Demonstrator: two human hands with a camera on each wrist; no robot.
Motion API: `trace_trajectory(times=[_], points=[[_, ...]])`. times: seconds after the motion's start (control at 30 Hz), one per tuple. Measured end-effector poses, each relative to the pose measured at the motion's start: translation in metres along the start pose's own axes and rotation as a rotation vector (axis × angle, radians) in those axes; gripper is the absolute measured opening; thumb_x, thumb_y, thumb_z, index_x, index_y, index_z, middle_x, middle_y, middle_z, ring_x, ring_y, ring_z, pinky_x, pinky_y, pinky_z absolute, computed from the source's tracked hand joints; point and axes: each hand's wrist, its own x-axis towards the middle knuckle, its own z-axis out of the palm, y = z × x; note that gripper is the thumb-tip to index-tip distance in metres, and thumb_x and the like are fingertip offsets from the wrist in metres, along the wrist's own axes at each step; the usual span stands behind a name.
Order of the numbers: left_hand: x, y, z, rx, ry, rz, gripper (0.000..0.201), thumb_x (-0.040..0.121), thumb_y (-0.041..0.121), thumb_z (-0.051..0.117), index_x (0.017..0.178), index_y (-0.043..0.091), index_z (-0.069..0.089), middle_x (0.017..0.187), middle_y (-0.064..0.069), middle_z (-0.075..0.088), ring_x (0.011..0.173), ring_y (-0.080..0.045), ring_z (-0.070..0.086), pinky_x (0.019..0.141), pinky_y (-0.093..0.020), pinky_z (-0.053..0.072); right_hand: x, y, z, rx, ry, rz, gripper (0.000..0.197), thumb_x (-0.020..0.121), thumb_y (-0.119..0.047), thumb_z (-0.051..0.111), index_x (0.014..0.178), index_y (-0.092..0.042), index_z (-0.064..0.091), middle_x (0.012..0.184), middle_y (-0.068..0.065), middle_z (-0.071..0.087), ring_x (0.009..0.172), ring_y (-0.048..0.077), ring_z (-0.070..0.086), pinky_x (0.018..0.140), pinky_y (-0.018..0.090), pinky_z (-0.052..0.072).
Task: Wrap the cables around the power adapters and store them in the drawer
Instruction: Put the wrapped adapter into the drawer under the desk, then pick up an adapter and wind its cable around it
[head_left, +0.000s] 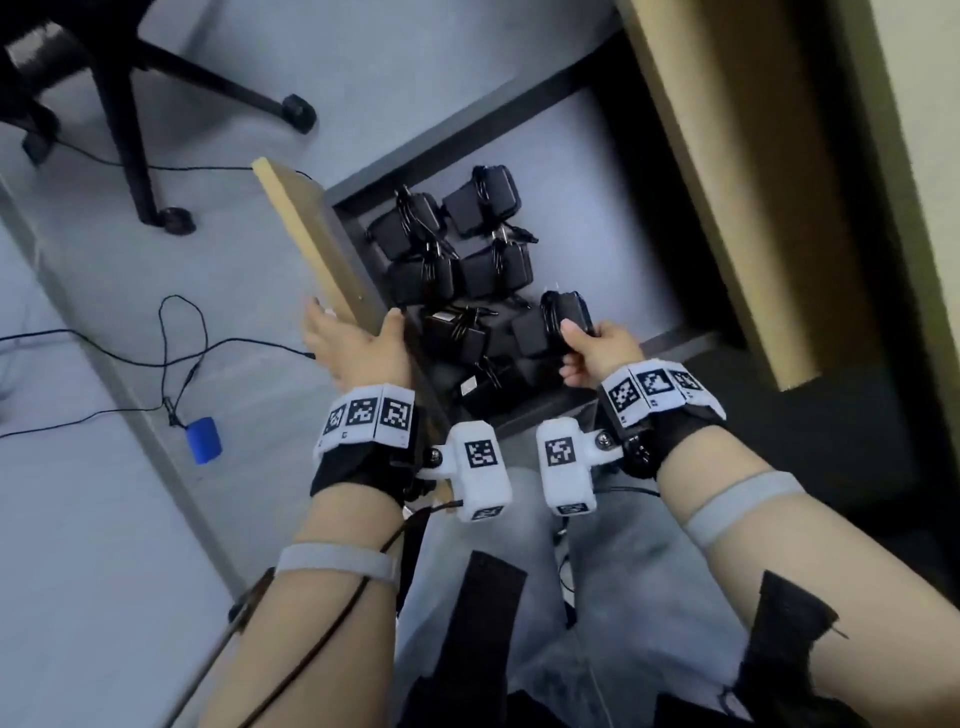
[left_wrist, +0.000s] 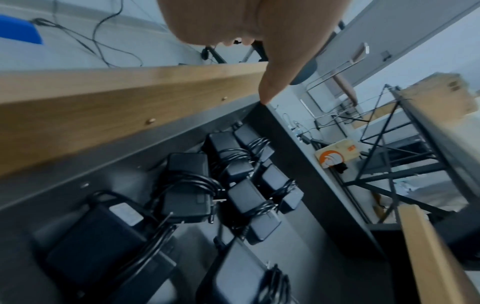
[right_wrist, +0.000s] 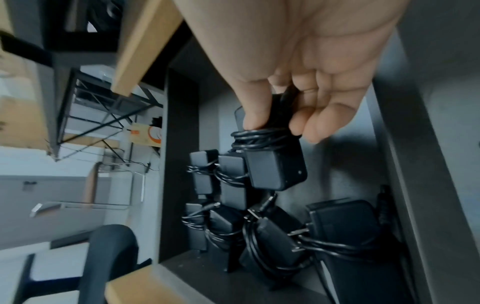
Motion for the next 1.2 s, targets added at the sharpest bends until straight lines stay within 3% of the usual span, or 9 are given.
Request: trace_trajectory(times=[0.23, 0.4, 0.53, 0.63, 0.77, 0.87, 1.0, 1.07, 1.2], points=[[0.014, -0.014, 0.016, -0.155, -0.097, -0.074, 0.089, 0.077, 0.008, 0.069, 0.145, 0.002, 0.012, 0.148, -0.018, 0.024, 0.137, -0.031, 0.026, 0.115, -0.038, 0.02, 0.028, -0.009, 0.03, -0.095, -0.039, 0.101, 0.037, 0.094, -0.024, 0.05, 0.117, 0.005, 0.046, 0.062, 0.009, 0.045, 0.051, 0.019, 0.045, 0.032, 0.02, 0.043], [0.013, -0.017, 0.018, -0.165, -0.116, -0.095, 0.099, 0.078, 0.008, 0.07, 0.147, 0.005, -0.002, 0.154, -0.013, 0.007, 0.143, -0.023, 0.01, 0.113, -0.027, 0.009, 0.034, -0.02, 0.038, -0.07, -0.03, 0.14, 0.046, 0.096, -0.022, 0.045, 0.132, 0.005, 0.035, 0.065, 0.01, 0.045, 0.054, 0.02, 0.047, 0.035, 0.021, 0.046], [0.014, -0.017, 0.017, -0.177, -0.127, -0.092, 0.099, 0.077, 0.008, 0.071, 0.146, 0.004, 0.0, 0.154, -0.014, 0.012, 0.142, -0.025, 0.015, 0.115, -0.029, 0.011, 0.035, -0.018, 0.037, -0.005, -0.022, 0.169, 0.05, 0.097, -0.02, 0.045, 0.14, -0.003, 0.028, 0.068, 0.011, 0.046, 0.061, 0.022, 0.053, 0.073, 0.038, 0.053], [0.009, -0.009, 0.014, -0.158, -0.102, -0.088, 0.095, 0.075, 0.01, 0.072, 0.145, 0.0, 0.009, 0.15, -0.018, 0.021, 0.137, -0.032, 0.023, 0.115, -0.041, 0.019, 0.023, -0.019, 0.028, 0.075, -0.091, 0.216, 0.053, 0.096, -0.02, 0.048, 0.142, -0.015, 0.022, 0.078, 0.013, 0.049, 0.078, 0.031, 0.063, 0.072, 0.043, 0.053], [-0.015, 0.017, 0.01, -0.043, -0.09, -0.077, 0.094, 0.081, 0.017, 0.067, 0.148, 0.006, 0.001, 0.155, -0.011, 0.004, 0.142, -0.025, 0.011, 0.115, -0.033, 0.012, -0.004, -0.032, 0.007, 0.085, -0.082, 0.198, 0.059, 0.091, -0.017, 0.054, 0.141, -0.019, 0.022, 0.085, 0.009, 0.043, 0.105, 0.037, 0.058, 0.084, 0.052, 0.051], [-0.037, 0.047, 0.009, -0.109, -0.217, 0.024, 0.082, 0.082, 0.014, 0.064, 0.147, 0.009, 0.014, 0.153, -0.011, 0.018, 0.14, -0.023, 0.023, 0.115, -0.036, 0.021, -0.043, -0.052, -0.024, 0.213, -0.192, 0.152, 0.051, 0.093, -0.018, 0.052, 0.138, -0.016, 0.029, 0.086, 0.01, 0.047, 0.09, 0.032, 0.062, 0.09, 0.051, 0.049], [-0.09, 0.107, 0.012, -0.307, -0.547, 0.124, 0.029, 0.09, 0.007, 0.051, 0.118, 0.016, 0.052, 0.099, 0.0, 0.065, 0.082, -0.009, 0.062, 0.07, -0.019, 0.048, -0.106, -0.082, -0.086, 0.431, -0.386, -0.083, 0.022, 0.094, -0.023, 0.047, 0.113, -0.014, 0.053, 0.088, 0.009, 0.064, 0.076, 0.021, 0.064, 0.065, 0.033, 0.057], [-0.123, 0.14, 0.019, -0.326, -0.681, 0.24, 0.017, 0.091, 0.006, 0.048, 0.094, 0.019, 0.058, 0.07, 0.007, 0.064, 0.056, -0.002, 0.057, 0.052, -0.015, 0.04, -0.135, -0.094, -0.124, 0.478, -0.396, -0.231, 0.013, 0.094, -0.024, 0.046, 0.098, -0.018, 0.057, 0.08, 0.006, 0.064, 0.07, 0.017, 0.064, 0.059, 0.027, 0.056], [-0.201, 0.2, 0.05, -0.277, -0.892, 0.455, 0.023, 0.092, 0.004, 0.046, 0.082, 0.02, 0.058, 0.053, 0.01, 0.06, 0.048, -0.002, 0.05, 0.047, -0.015, 0.036, -0.18, -0.094, -0.21, 0.53, -0.227, -0.463, 0.012, 0.094, -0.021, 0.046, 0.088, -0.017, 0.057, 0.069, 0.002, 0.06, 0.057, 0.012, 0.059, 0.053, 0.021, 0.049]])
